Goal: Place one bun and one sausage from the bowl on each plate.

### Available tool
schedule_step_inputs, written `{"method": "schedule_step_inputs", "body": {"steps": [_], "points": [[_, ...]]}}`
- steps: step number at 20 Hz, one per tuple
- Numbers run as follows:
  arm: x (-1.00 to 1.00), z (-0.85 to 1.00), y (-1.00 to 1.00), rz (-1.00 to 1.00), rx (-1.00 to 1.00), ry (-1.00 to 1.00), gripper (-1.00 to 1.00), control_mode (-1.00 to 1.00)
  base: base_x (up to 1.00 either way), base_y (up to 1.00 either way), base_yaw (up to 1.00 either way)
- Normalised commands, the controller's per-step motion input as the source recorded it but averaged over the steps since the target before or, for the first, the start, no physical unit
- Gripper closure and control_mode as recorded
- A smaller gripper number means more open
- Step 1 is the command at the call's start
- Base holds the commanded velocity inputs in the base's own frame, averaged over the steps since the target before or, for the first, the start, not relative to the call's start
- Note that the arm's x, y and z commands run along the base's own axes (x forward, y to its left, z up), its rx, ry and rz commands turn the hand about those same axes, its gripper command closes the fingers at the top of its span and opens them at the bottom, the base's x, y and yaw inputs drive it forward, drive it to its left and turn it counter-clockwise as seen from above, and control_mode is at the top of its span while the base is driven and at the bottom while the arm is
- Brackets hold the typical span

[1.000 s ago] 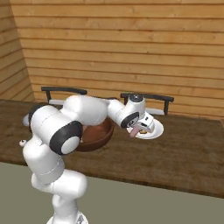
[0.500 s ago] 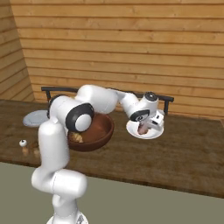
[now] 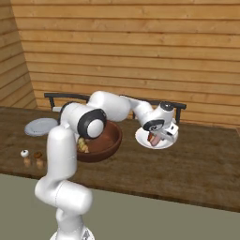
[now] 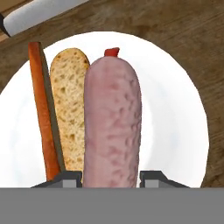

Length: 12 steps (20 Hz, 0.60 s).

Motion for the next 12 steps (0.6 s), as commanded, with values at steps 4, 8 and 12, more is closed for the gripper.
{"method": "schedule_step_inputs", "body": {"steps": [4, 8, 12], "points": [[0.40, 0.00, -0.16, 0.00, 0.00, 0.00, 1.00, -1.00, 0.00, 0.00, 0.00], [0.12, -0.16, -0.06, 0.00, 0.00, 0.00, 1.00, -1.00, 0.00, 0.00, 0.00], [0.00, -0.04, 0.00, 0.00, 0.00, 0.00, 1.00, -1.00, 0.00, 0.00, 0.00]]}}
